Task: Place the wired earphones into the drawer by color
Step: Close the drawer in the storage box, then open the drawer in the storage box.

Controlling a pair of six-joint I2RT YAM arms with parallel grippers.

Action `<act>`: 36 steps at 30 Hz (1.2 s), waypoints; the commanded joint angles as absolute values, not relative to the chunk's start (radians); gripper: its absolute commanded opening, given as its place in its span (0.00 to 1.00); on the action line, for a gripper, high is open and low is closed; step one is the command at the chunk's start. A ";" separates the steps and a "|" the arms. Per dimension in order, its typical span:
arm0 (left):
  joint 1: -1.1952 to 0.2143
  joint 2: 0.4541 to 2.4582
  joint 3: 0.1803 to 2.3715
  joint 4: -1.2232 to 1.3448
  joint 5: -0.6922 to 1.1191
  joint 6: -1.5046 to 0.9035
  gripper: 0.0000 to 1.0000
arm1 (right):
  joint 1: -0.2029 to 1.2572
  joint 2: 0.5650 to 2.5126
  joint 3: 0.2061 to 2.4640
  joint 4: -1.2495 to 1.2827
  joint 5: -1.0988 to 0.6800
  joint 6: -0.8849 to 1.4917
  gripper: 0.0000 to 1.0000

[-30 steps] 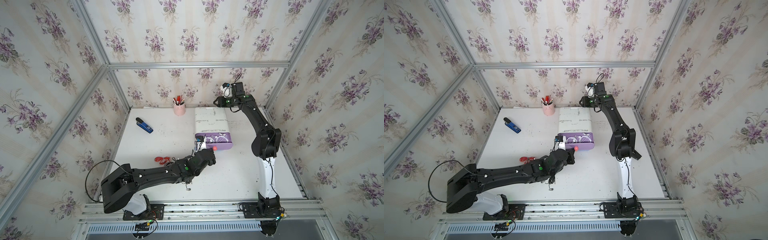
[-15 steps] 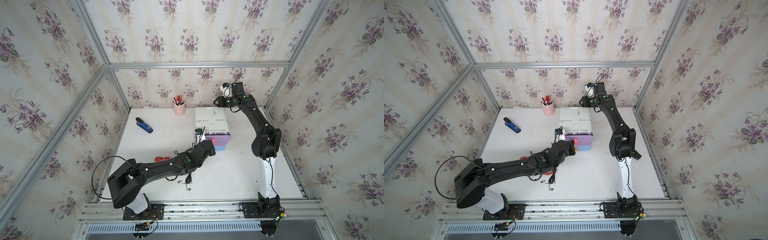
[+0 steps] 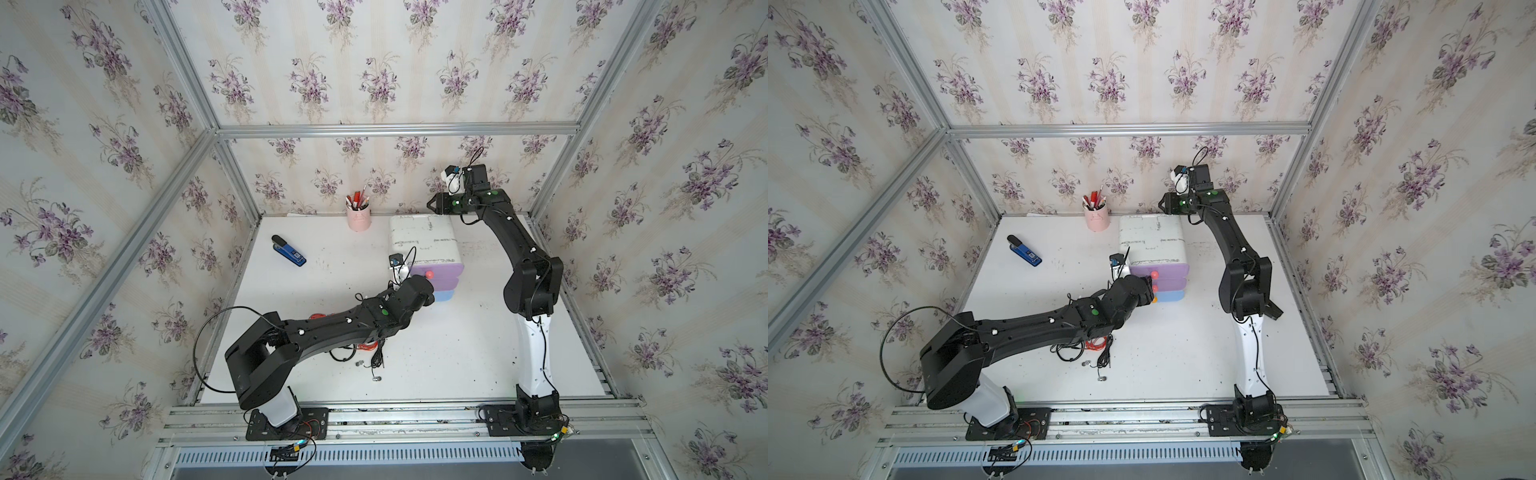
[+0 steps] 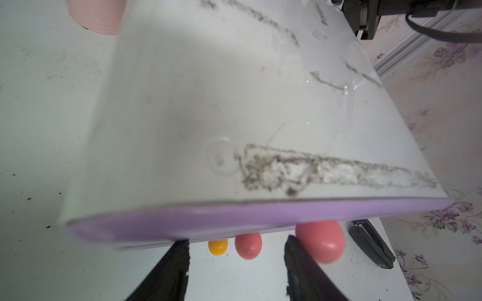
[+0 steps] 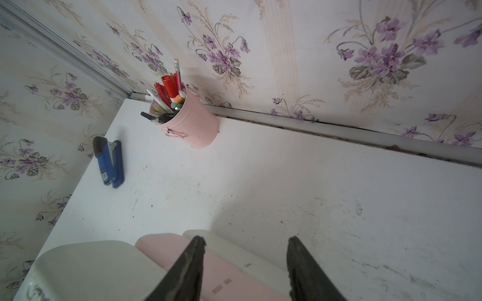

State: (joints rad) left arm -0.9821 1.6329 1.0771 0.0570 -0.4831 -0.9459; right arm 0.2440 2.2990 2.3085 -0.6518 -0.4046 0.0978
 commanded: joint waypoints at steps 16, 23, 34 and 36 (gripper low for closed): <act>-1.043 1.157 0.939 -0.265 -0.381 -0.811 0.88 | 0.107 1.917 2.030 -0.501 -0.406 0.324 0.72; -0.884 1.092 1.083 -0.326 -0.188 -0.614 0.97 | 0.101 1.273 1.199 -0.087 -0.446 0.618 0.69; -0.601 1.501 1.565 -0.457 0.253 -0.439 1.00 | 0.402 0.654 0.286 0.467 -0.250 1.211 0.67; -0.565 1.560 1.617 -0.453 0.286 -0.443 1.00 | 0.486 0.641 0.190 0.553 -0.169 1.248 0.66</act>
State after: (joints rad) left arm -0.5976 1.5070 1.5650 -0.3973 0.1726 -0.4835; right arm 0.4194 0.6601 0.2741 0.3161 -0.3058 1.0775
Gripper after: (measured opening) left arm 0.997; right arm 0.663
